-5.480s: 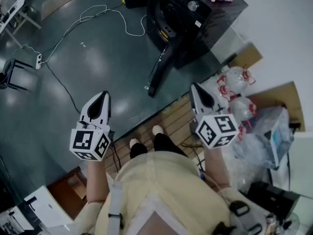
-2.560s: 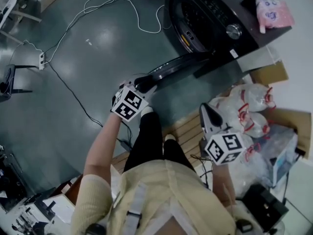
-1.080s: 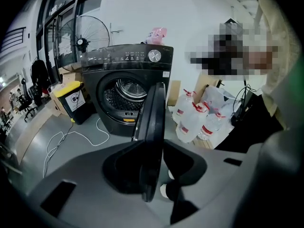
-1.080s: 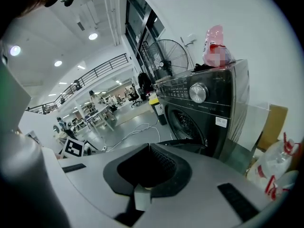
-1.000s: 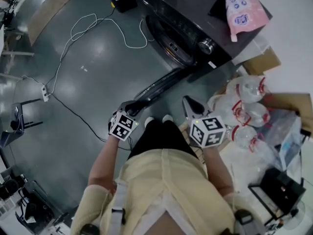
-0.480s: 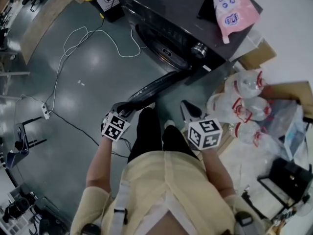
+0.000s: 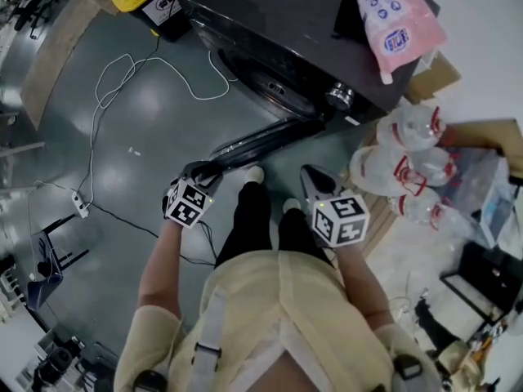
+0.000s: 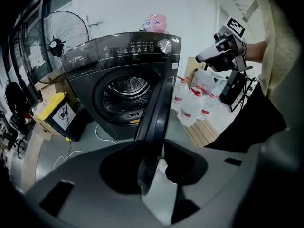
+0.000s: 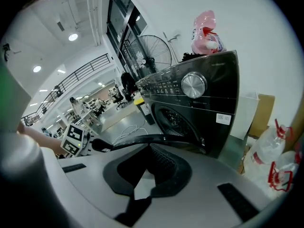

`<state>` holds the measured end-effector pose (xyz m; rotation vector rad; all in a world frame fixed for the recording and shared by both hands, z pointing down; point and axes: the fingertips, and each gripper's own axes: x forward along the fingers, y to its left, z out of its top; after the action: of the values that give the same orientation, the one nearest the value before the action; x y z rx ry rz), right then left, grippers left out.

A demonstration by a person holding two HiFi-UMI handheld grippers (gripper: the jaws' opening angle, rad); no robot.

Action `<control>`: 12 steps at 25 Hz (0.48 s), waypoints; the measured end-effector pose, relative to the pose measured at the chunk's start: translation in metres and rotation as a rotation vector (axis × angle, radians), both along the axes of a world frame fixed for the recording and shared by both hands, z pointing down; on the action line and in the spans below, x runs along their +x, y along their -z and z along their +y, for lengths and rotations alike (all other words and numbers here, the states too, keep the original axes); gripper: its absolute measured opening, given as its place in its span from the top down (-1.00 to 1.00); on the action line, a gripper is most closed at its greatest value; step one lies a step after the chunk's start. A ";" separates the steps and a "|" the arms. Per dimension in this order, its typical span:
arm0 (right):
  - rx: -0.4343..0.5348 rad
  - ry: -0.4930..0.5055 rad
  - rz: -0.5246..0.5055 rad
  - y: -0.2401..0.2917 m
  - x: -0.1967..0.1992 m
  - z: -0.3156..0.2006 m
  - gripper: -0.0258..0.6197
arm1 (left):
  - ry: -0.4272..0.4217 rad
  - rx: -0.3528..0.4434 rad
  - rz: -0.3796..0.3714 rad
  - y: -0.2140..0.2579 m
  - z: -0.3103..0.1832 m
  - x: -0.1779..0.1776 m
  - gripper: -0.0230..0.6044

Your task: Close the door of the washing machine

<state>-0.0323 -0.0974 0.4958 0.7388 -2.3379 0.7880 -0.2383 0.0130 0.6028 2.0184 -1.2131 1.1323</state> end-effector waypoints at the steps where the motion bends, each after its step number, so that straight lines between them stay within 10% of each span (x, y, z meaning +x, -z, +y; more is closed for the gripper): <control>1: -0.001 -0.003 0.002 -0.001 -0.004 -0.002 0.91 | -0.012 -0.005 -0.004 0.000 -0.005 -0.005 0.46; 12: -0.025 -0.054 0.038 -0.027 -0.028 -0.028 0.91 | -0.162 -0.028 -0.057 0.000 -0.056 -0.046 0.44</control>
<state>-0.0603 -0.1250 0.5225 0.8022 -2.2787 0.8176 -0.2840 -0.0429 0.6027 2.1070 -1.0702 1.2837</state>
